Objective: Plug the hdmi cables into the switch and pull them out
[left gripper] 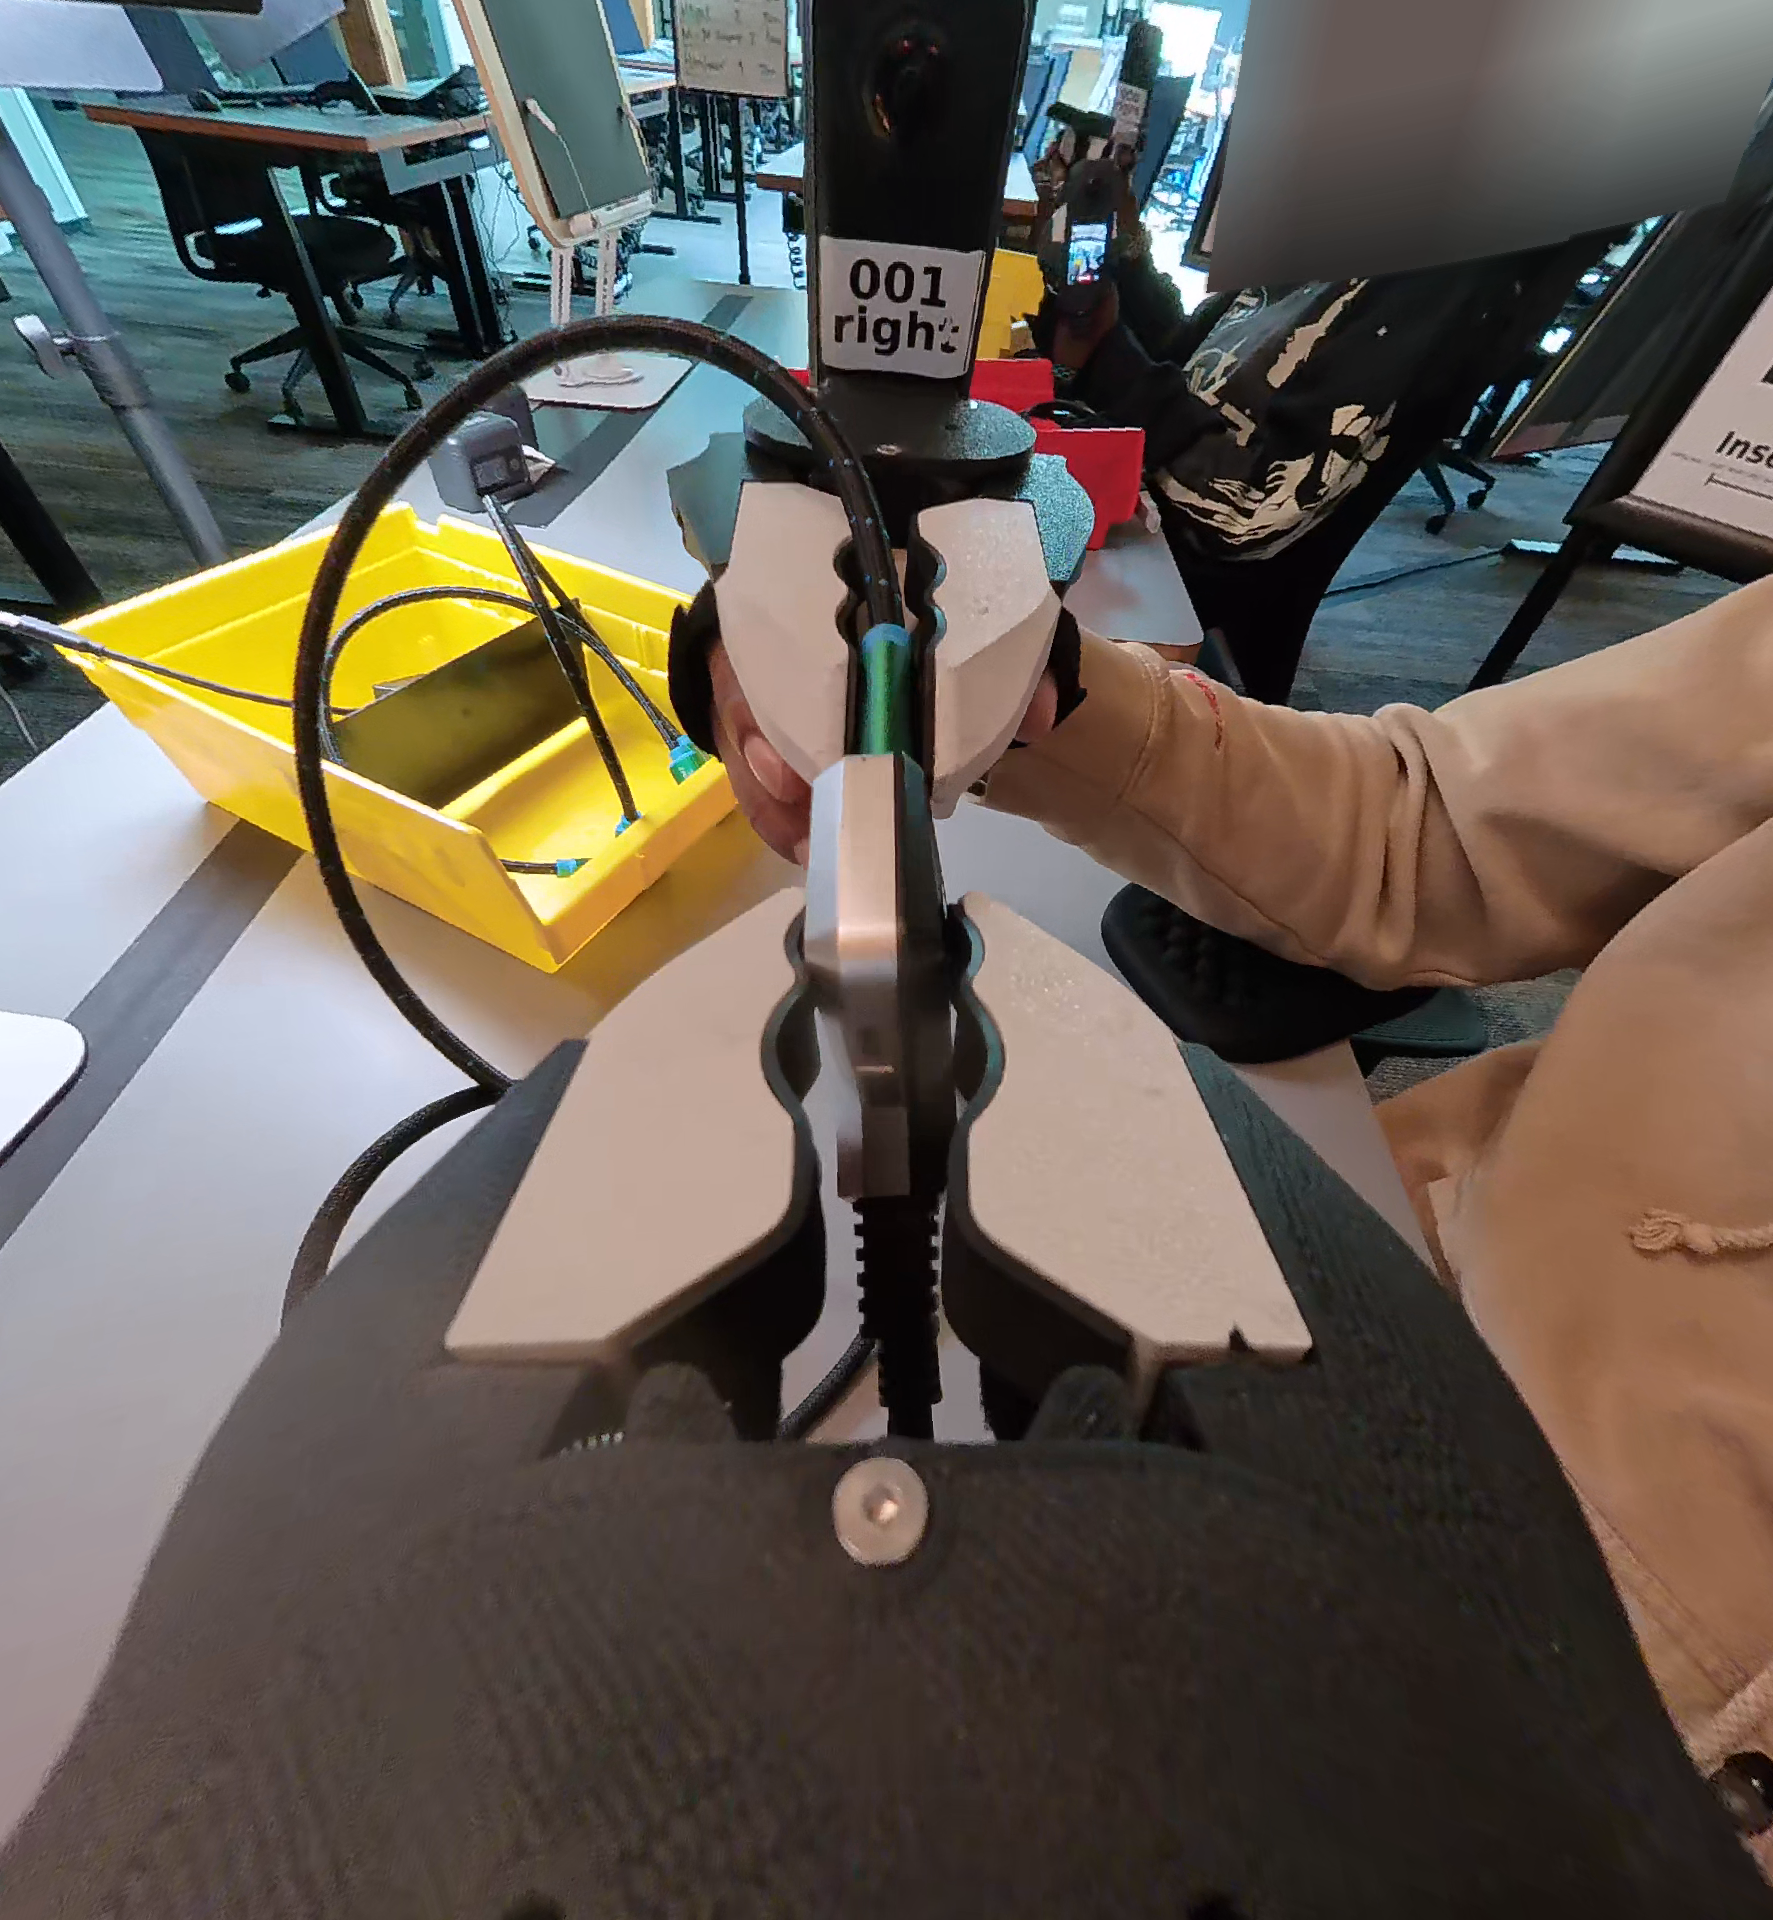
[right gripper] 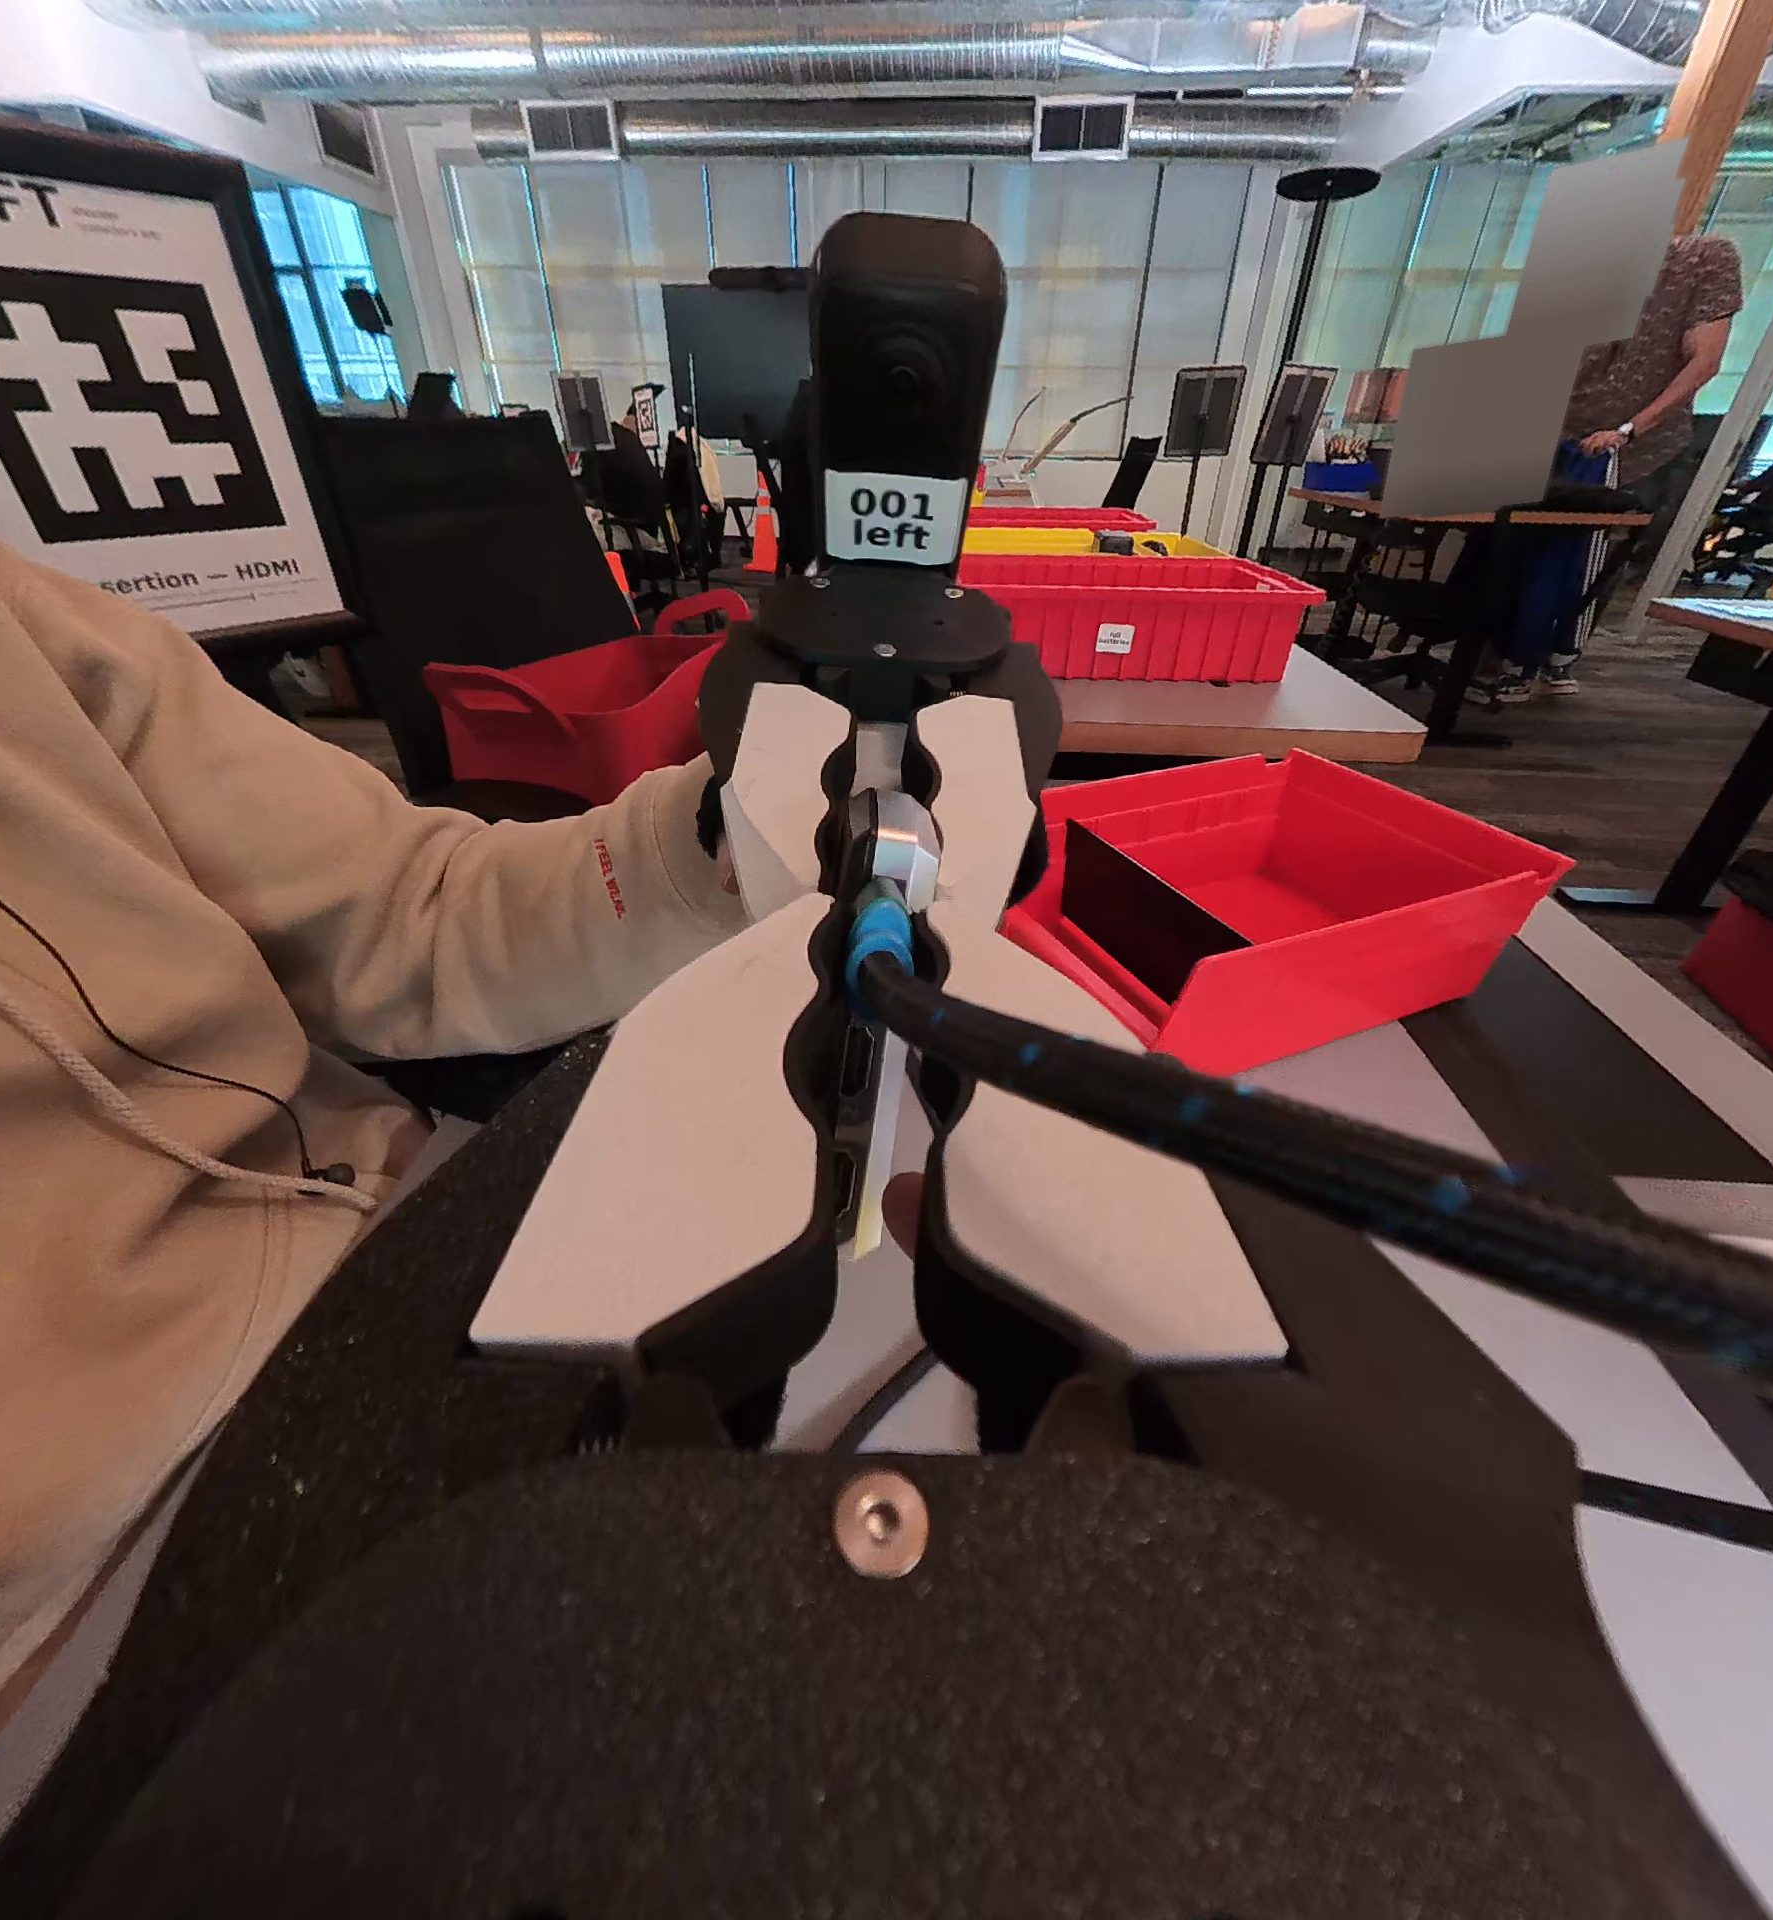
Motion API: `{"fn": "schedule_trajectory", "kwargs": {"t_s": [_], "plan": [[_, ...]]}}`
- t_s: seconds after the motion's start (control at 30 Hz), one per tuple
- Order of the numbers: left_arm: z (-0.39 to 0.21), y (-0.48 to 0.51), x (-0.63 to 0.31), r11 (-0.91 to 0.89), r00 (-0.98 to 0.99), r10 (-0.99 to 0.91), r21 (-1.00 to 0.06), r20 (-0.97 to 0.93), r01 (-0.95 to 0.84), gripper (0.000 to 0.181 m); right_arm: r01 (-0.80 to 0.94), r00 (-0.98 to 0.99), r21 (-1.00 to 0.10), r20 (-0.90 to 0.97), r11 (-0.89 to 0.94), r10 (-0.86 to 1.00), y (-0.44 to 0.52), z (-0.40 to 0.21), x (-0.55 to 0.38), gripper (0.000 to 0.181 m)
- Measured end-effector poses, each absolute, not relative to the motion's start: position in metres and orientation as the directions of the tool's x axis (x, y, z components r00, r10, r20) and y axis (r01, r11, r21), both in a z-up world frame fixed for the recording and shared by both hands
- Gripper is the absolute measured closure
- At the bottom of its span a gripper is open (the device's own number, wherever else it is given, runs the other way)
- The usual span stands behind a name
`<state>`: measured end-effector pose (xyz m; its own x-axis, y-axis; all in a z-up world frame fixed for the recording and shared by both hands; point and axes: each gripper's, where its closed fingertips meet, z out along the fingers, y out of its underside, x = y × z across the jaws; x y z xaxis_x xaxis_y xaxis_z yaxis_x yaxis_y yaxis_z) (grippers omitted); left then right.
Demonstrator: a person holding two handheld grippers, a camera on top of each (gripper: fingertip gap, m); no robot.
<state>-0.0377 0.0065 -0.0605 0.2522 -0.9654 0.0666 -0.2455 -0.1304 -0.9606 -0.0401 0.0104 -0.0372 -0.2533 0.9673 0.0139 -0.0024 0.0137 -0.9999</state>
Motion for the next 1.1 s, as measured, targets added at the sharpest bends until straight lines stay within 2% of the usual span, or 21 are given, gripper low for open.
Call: {"fn": "schedule_trajectory", "kwargs": {"t_s": [0.13,0.2,0.27,0.4,0.7,0.8,0.9,1.1], "plan": [[-0.060,0.003,-0.035,-0.111,0.231,-0.972,-0.958,0.049,-0.263,0.159,0.011,-0.282,-0.997,0.073,0.080,0.957,0.007,-0.039,-0.031,0.170],[-0.049,0.013,-0.058,-0.135,0.297,-0.952,-0.970,0.071,-0.202,0.159,-0.175,-0.275,-0.984,0.023,-0.027,0.961,0.026,-0.008,0.010,0.170],[-0.031,0.019,-0.093,-0.156,0.336,-0.935,-0.982,0.114,-0.102,0.159,-0.215,-0.135,-0.976,0.069,0.038,0.988,0.048,0.006,0.061,0.170],[-0.023,0.030,-0.120,-0.178,0.384,-0.909,-0.984,0.159,-0.014,0.159,-0.085,0.131,-0.992,0.085,0.096,0.988,0.079,0.002,0.102,0.170],[-0.035,0.030,-0.093,-0.168,0.382,-0.916,-0.983,0.126,-0.078,0.159,0.266,0.383,-0.964,0.124,0.019,0.916,0.120,-0.041,0.090,0.169],[-0.038,0.032,-0.094,-0.179,0.387,-0.912,-0.980,0.133,-0.085,0.159,0.430,0.539,-0.900,0.194,-0.070,0.819,0.147,-0.065,0.099,0.170],[-0.038,0.033,-0.094,-0.178,0.390,-0.911,-0.981,0.132,-0.083,0.159,0.518,0.634,-0.832,0.217,-0.198,0.742,0.172,-0.095,0.110,0.170],[-0.038,0.035,-0.095,-0.173,0.401,-0.908,-0.981,0.125,-0.087,0.159,0.690,0.690,-0.567,0.328,-0.450,0.645,0.199,-0.169,0.141,0.170]]}}
